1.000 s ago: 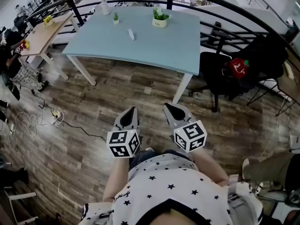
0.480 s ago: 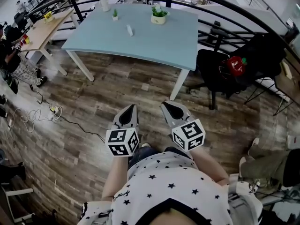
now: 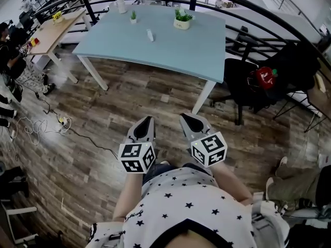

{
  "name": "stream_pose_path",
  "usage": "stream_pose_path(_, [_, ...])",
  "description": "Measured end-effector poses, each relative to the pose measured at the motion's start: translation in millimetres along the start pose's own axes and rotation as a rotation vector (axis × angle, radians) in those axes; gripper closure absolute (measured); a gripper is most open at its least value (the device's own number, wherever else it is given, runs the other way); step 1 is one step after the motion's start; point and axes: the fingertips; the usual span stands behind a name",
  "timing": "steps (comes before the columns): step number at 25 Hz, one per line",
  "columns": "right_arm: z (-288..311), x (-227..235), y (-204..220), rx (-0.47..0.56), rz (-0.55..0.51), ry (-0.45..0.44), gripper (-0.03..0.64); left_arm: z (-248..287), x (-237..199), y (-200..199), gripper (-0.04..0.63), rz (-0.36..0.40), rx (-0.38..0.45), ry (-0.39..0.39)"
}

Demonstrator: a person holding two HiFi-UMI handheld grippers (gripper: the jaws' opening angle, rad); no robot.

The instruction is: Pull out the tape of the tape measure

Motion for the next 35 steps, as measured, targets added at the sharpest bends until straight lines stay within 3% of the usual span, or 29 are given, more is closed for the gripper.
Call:
stream_pose_path(4, [16,-11,4,-0.018,0.015,-0.014,0.597,-3,-17,-2,0.588,0.0,-0.006,0.01])
stream_pose_path(7, [25,-15,6,-0.028,0.02,0.0,0.586,-4,-27,-3,0.52,0.005,-0.017,0.026])
stream_pose_path(20, [54,-19,4,-0.066,0.012,-0.01,0.459,5,-58,-17,0.445,0.001,-0.008,0.037])
stream_pose_path(26, [84,-9,1,-0.059,0.043,-0.014,0.457,23,-79,-21,0.436,-0.002,-0.003,0.035])
stream_pose_path(35, [151,3,-13,-0.064,0.006,-0.039,0.457,60,-126,-42,0.436,-0.03,0.023,0.025])
Point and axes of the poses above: the fingertips, and each gripper's own axes: z forward along the fingers, x to its right, y out of its underside, and after that the axes turned 12 degrees about y, right-handed
